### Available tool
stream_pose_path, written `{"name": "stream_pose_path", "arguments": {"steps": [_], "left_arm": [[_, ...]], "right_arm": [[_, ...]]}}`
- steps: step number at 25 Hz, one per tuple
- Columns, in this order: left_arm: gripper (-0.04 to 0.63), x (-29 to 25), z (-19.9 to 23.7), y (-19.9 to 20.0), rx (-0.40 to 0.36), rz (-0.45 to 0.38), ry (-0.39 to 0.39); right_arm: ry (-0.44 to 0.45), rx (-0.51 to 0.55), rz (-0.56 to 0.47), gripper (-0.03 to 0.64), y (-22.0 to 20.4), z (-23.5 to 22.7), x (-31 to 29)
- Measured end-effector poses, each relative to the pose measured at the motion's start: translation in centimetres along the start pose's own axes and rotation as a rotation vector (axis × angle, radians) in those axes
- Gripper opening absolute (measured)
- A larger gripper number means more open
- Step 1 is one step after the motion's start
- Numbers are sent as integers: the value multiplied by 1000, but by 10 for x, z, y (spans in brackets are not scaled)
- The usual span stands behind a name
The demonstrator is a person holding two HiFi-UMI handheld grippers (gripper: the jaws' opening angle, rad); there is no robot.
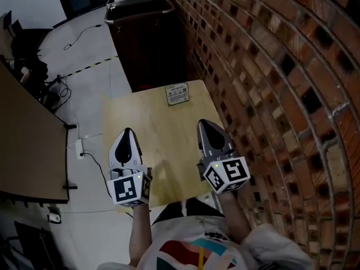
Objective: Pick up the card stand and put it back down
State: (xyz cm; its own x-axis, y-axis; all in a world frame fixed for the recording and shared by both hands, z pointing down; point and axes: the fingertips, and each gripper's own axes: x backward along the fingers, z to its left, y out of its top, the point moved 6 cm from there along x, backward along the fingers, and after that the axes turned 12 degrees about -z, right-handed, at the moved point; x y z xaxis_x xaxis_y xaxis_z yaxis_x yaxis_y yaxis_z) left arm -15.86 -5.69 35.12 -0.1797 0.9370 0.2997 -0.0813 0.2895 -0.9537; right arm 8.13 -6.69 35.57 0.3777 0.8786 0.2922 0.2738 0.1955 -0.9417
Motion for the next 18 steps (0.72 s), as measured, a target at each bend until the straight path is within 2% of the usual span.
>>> {"name": "stream_pose_path", "arguments": {"steps": [5,9,10,11,13,16,18], "left_arm": [[3,-25,10,-21,14,48,10],[3,-34,9,-29,20,48,8],[5,-34,9,-31,23,52,10],[3,-34,10,-33,26,57,14],[5,-32,13,-39,26,71,21],[3,-26,21,-52,28,113,37],[3,-21,27,-61,30,152,53]], "right_arm": [[1,-21,64,0,-26,-17,-32],[50,-41,103,4,-44,-26,-52],[75,-52,121,73,-51,-28,-60],[97,-57,137,196,-61,-31,-72],[109,-30,169,363,-83,-41,-100],[59,50,269,520,-128,-64,-147],[18,93,355,575,-162,-77,-176]]}}
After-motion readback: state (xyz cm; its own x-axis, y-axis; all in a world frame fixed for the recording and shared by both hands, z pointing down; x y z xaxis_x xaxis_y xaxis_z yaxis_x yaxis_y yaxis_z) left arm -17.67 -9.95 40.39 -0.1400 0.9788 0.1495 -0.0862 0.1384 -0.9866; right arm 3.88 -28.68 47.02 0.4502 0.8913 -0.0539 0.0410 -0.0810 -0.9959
